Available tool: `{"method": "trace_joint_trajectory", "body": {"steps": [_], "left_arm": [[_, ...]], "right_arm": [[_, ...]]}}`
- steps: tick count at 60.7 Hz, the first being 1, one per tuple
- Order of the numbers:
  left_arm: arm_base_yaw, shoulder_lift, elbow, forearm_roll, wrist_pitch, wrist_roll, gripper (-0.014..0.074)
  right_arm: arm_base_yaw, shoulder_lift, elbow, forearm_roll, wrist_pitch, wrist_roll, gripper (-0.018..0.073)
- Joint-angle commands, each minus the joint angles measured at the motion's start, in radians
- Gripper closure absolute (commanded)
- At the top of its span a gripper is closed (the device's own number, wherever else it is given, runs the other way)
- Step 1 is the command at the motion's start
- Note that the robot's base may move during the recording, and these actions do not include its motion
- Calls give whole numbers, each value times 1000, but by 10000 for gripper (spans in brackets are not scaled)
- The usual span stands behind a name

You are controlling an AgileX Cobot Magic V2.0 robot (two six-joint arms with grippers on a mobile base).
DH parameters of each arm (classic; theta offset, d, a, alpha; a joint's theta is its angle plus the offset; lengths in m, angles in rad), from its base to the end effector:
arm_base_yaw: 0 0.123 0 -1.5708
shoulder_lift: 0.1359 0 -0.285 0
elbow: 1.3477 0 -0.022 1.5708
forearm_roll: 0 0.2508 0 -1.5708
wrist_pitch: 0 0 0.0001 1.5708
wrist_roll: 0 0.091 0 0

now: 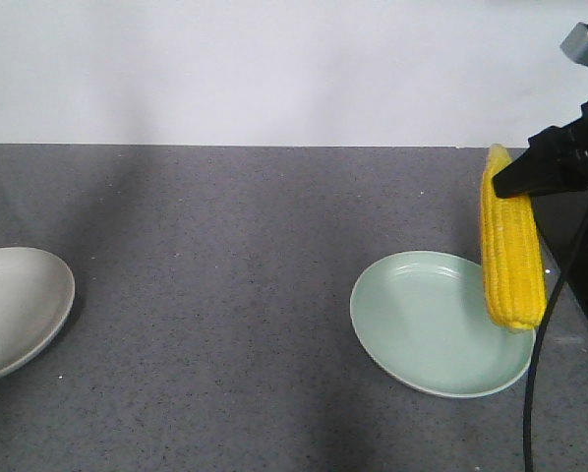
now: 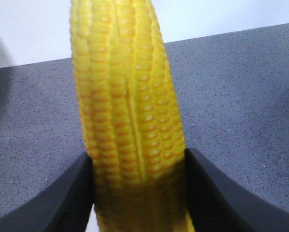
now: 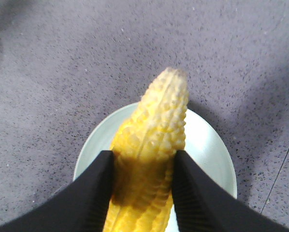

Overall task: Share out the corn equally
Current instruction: 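Lower the right-held cob onto the pale green plate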

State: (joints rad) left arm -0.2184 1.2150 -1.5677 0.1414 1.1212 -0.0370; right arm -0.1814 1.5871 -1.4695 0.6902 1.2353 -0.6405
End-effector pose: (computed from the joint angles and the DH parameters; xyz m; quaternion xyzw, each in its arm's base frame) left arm 0.2228 -0.0376 0.4712 0.0819 0.8967 0.0154 0.4347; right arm 0.3270 -0.0043 0.3519 -0.1517 0.9197 0.2478 0.2640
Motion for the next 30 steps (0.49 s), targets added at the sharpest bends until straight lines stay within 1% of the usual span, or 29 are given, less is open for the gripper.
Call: {"method": "trace_joint_trajectory", "body": {"steps": [1, 10, 14, 22, 30], "left_arm": [[2, -24, -19, 7, -64, -8, 447], [2, -24, -19, 7, -64, -8, 447], [2, -24, -19, 7, -64, -8, 447], [2, -24, -19, 7, -64, -8, 447], [2, -24, -19, 7, -64, -8, 447]], "right_arm": [[30, 7, -26, 50, 19, 2, 444], [102, 61, -26, 7, 20, 5, 444], [124, 84, -26, -18, 17, 24, 444], [144, 130, -26, -65, 20, 72, 444], [147, 161, -26, -76, 30, 110, 443]]}}
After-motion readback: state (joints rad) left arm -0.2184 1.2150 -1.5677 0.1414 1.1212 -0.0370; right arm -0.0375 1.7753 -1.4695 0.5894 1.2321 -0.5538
